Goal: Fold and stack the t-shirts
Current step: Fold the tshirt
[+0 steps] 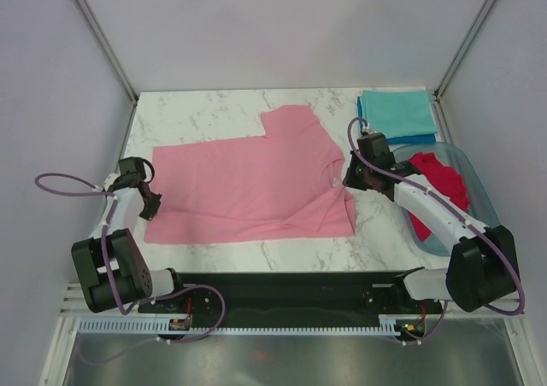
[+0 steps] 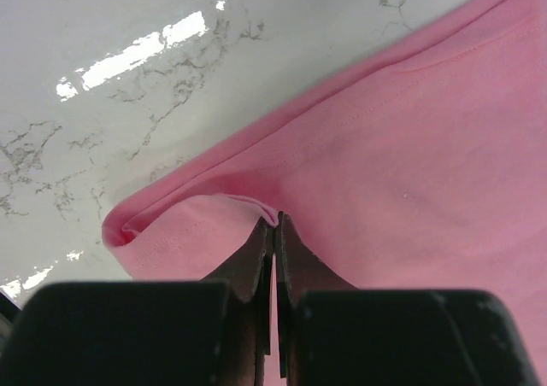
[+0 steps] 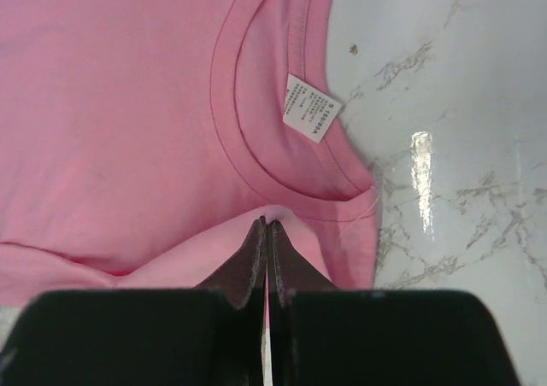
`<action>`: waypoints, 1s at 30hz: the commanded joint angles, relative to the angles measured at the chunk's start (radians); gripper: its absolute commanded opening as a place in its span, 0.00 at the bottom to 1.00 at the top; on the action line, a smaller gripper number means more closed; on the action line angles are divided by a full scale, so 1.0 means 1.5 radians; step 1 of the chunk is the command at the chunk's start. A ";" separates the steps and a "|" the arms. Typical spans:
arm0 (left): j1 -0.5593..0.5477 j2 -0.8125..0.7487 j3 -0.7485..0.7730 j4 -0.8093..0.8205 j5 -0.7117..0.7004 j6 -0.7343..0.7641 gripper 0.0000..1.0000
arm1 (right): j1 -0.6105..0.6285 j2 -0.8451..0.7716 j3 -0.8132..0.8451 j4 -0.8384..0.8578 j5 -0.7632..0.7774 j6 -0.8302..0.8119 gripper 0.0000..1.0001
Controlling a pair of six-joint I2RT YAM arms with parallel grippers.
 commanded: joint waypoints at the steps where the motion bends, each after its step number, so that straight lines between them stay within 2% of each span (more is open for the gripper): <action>1: 0.006 0.015 0.017 -0.001 -0.043 -0.029 0.02 | 0.002 0.001 0.042 -0.013 0.051 -0.023 0.00; 9: 0.013 0.017 0.011 -0.008 -0.073 -0.054 0.02 | 0.002 0.052 0.101 0.001 0.043 -0.040 0.00; 15: 0.035 0.027 0.033 -0.013 -0.065 -0.054 0.02 | 0.002 0.064 0.112 -0.006 0.096 -0.045 0.00; 30: 0.036 0.064 0.056 0.000 -0.054 -0.064 0.02 | 0.002 0.135 0.174 0.008 0.068 -0.079 0.00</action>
